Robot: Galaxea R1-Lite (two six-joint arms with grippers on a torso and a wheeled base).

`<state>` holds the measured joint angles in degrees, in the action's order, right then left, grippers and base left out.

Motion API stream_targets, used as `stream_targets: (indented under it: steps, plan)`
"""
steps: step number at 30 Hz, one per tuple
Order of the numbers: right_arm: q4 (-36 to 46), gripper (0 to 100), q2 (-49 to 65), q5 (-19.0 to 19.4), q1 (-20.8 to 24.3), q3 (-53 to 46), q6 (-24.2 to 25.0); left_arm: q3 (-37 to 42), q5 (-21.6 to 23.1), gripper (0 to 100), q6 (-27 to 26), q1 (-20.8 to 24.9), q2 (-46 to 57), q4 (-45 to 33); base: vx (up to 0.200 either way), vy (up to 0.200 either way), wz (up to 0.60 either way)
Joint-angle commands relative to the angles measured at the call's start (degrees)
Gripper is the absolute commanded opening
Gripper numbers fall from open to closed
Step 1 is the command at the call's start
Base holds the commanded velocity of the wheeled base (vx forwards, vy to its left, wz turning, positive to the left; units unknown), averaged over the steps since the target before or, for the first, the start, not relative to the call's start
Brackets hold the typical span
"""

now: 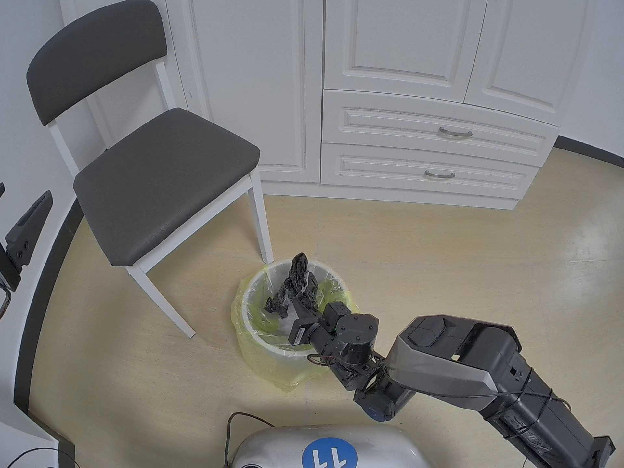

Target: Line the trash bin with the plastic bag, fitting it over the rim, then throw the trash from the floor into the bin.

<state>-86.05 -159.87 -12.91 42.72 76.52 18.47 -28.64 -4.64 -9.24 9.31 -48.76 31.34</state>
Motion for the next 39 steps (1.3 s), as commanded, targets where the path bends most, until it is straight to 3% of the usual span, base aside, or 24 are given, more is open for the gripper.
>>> stream_targets:
  steps: [1, 11, 19, 28, 29, 32, 39]
  plan:
    - [1.8, 0, -1.9, 0.0, -1.5, 3.2, 0.4, 0.2, 0.0, 100, 0.0, 0.1, -0.2, 0.0, 0.0, 0.0, 0.0]
    - [7.3, 0, -3.3, -2.3, -2.2, 11.0, 1.2, 0.6, 0.0, 100, -1.6, 0.3, 0.1, 0.1, 0.0, 0.0, 0.0]
    - [16.0, 0, -5.6, -9.7, -3.1, 22.8, 2.4, 0.6, 0.0, 100, -1.7, 0.3, 0.1, 0.1, 0.0, 0.0, 0.0]
    - [15.1, 0, -4.5, -9.8, -2.5, 18.9, 2.7, 0.6, 0.0, 100, -1.7, 0.3, 0.2, 0.1, 0.0, 0.0, 0.0]
    - [12.7, 0, -2.5, -8.6, -1.6, 13.0, 2.4, 0.6, 0.0, 100, -1.7, 0.3, 0.4, 0.1, 0.0, 0.0, 0.0]
    - [10.6, 0, -0.9, -6.2, -0.7, 8.5, 2.1, 0.5, 0.0, 100, -1.7, 0.3, 0.5, 0.2, 0.0, 0.0, 0.0]
    - [9.9, 0, -1.0, -4.8, 0.2, 5.7, 1.8, 0.6, 0.0, 100, -1.7, 0.3, 0.5, 0.2, 0.0, 0.0, 0.0]
